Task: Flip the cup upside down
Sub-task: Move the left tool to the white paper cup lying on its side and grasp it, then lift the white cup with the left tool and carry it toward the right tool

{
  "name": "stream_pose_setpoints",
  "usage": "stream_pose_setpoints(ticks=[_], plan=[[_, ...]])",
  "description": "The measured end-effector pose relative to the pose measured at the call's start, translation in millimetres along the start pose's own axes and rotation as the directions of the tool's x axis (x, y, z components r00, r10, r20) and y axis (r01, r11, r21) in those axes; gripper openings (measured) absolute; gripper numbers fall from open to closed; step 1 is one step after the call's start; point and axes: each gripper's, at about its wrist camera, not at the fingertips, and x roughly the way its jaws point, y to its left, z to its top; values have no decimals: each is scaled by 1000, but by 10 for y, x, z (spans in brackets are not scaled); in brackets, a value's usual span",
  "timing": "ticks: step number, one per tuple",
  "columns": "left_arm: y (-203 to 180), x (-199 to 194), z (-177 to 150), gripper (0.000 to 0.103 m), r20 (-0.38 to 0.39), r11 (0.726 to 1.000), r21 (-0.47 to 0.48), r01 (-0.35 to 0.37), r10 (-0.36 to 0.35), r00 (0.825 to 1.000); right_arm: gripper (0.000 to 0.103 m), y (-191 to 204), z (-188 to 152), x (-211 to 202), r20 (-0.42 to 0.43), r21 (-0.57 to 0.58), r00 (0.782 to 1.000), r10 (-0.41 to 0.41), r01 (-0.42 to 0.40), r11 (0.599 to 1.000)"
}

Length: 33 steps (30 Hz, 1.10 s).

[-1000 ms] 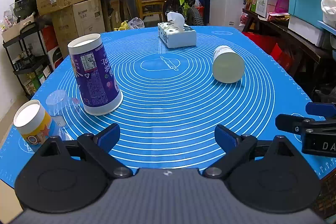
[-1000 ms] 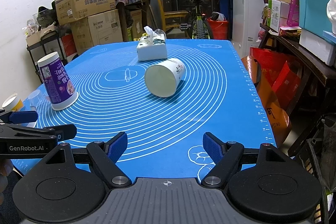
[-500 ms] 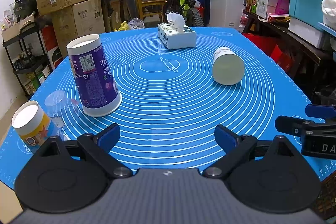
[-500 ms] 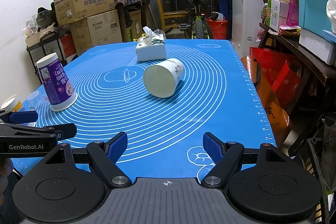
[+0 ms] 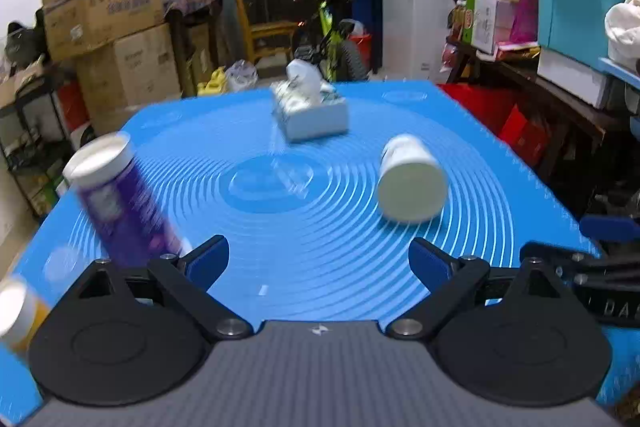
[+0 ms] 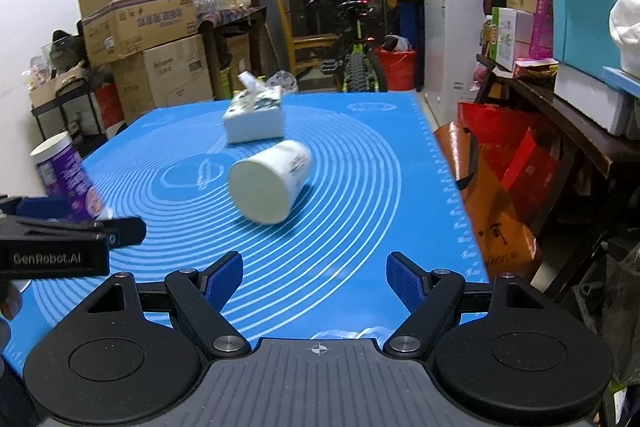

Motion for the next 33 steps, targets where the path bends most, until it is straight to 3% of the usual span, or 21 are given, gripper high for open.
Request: stream_pose_setpoints(ticks=[8,13,17,19,25,33], plan=[[-280,442,393,96,40,999,10,45,-46,998,82,-249,138,264,0,17,999,-49,49,999],[-490,888,535,96,-29,992,37,119,-118,993,82,-372,130,384,-18,23,997,-70,71,997],[-619,1238,498,95,-103,991,89,99,-90,991,82,-442,112,444,-31,32,996,-82,83,996],[-581,1302,463,88,-125,992,83,92,-82,989,82,-458,108,461,-34,33,996,-84,86,996],[-478,1268,434,60,-146,981,63,183,-172,974,82,-419,121,493,-36,28,996,-78,79,996],[-284,859,374,60,-131,991,39,125,-119,984,82,-273,136,424,-25,17,999,-46,46,999]])
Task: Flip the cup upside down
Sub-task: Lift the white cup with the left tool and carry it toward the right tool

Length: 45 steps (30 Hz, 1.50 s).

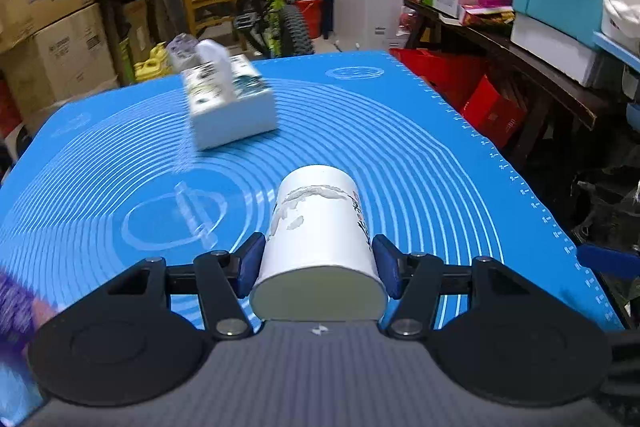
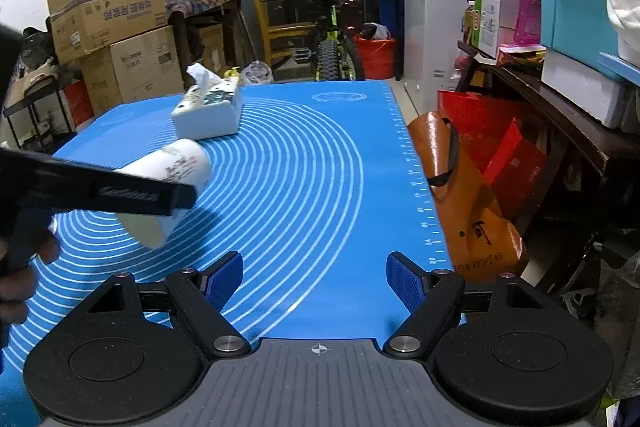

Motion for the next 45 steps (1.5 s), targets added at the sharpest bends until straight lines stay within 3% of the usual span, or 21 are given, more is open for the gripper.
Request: stream_pose_setpoints(ticks=[6,12,14,25,26,28,30,45], plan=[[103,-320,-203,60,2,998,-7,-60,60,998,82,109,-25,-100,6,-9,1000,26,-26,1000],[134,-323,-439,60,-67,996,-30,-88,86,994,82,218,-82,-174,-2,-17,999,49,-49,999],[130,-339,-504,60,-54,995,-29,-98,96,994,82,236,-103,-180,-8,-17,999,53,-53,998],[109,-313,-507,63,-41,994,0,-105,105,994,82,254,-130,-252,-11,-20,999,50,-51,999],[107,-314,-505,64,-41,994,3,-106,106,994,82,265,-133,-264,-10,-19,999,48,-49,999],[108,-319,-508,82,-39,994,5,-105,105,994,82,242,-123,-282,-8,-17,999,46,-46,999],[111,-335,-512,91,-30,994,0,-112,112,993,82,233,-125,-297,-6,-17,999,45,-45,999],[140,-430,-495,96,-18,992,-16,-123,123,992,82,230,-107,-354,-1,-19,999,45,-45,999]])
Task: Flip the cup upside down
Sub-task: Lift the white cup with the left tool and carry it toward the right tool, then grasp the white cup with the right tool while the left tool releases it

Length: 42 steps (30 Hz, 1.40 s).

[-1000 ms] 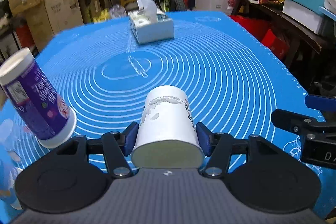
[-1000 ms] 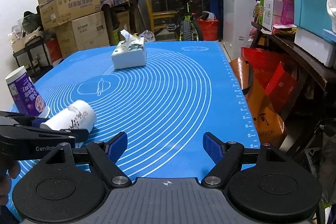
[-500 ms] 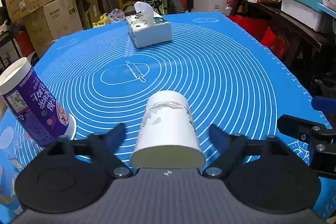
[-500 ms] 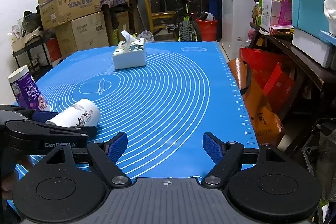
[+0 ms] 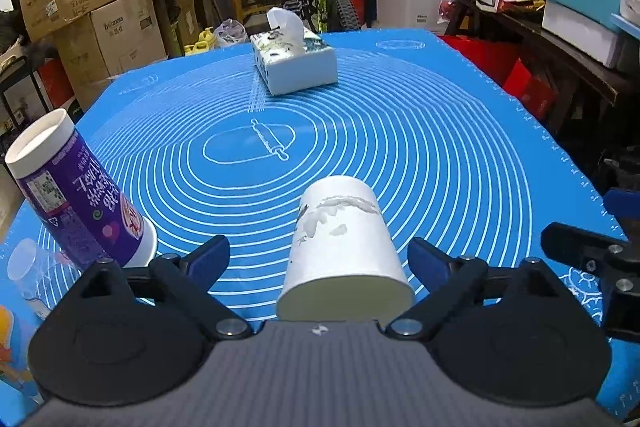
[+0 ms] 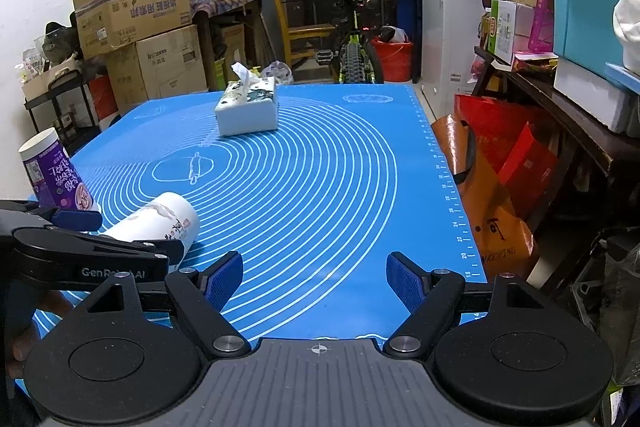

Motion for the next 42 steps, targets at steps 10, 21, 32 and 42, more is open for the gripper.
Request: stream_pose_setpoints(ticks=[10,21,32,42], plan=[[160,-383,46,96,51,999,-44,-7,9,999,82,104,66,-125,5,3,998,59,-59,998],[612,-483,-82,103,40,987,-115,-116,122,992,83,502,412,80,-99,38,974,205,-203,979],[870,-314,-157,103,10,983,-86,-164,166,986,82,844,773,876,-343,166,896,283,-238,957],[934,-242,-148,103,1,984,-104,-146,146,989,65,1082,617,1372,-477,149,833,279,-236,960]])
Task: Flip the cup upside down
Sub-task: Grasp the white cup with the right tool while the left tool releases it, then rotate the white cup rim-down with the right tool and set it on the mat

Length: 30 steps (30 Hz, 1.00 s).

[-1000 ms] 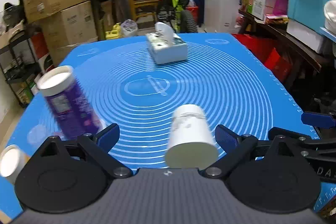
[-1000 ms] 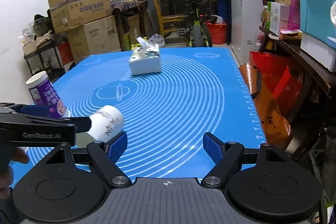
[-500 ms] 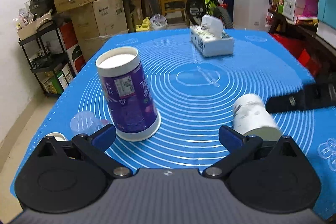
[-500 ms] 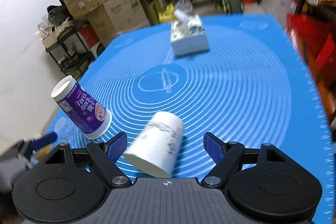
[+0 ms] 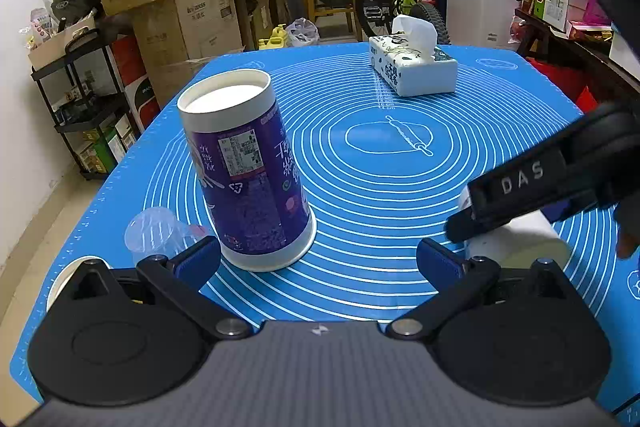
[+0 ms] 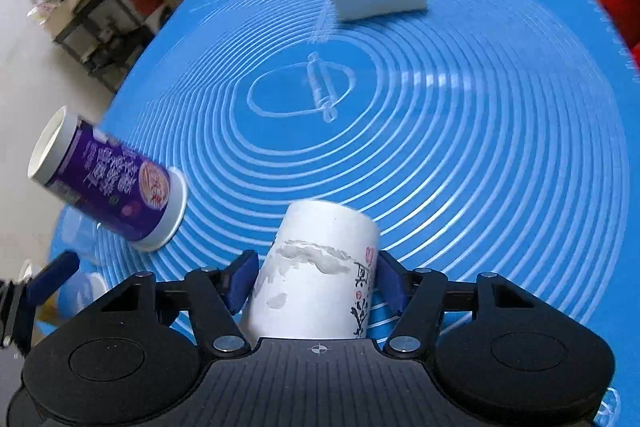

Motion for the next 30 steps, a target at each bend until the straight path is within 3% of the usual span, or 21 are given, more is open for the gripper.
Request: stream_pose_setpoints(ticks=[3,7,10,12,16,18,22,30], plan=[[6,3,4,103,-1,1000,-8,9,-9,1000,64,-18,-58,-51,34,-29,999,23,-22,999],[-13,0,8,103,1,1000,-14,19,-19,1000,64,-22,-174,-256,205,-103,979,-9,31,994],[-51,1,2,103,2,1000,-11,22,-22,1000,64,-33,-308,-329,377,-144,926,-26,86,986],[-74,4,-5,103,1,1000,-7,26,-26,1000,64,-27,-432,-299,474,-188,879,-57,163,969],[-90,2,-13,103,0,999,-10,33,-33,999,63,-41,-708,-237,573,-258,818,-53,242,936],[-88,1,-14,103,0,999,-12,37,-37,999,63,-15,-813,-265,601,-281,798,-37,255,925],[-89,-11,-13,102,1,999,-20,42,-42,999,63,-7,-927,-340,608,-298,793,-28,260,919],[-85,-73,-29,102,8,998,-44,43,-43,999,63,13,-1040,-428,572,-295,820,-36,246,923]])
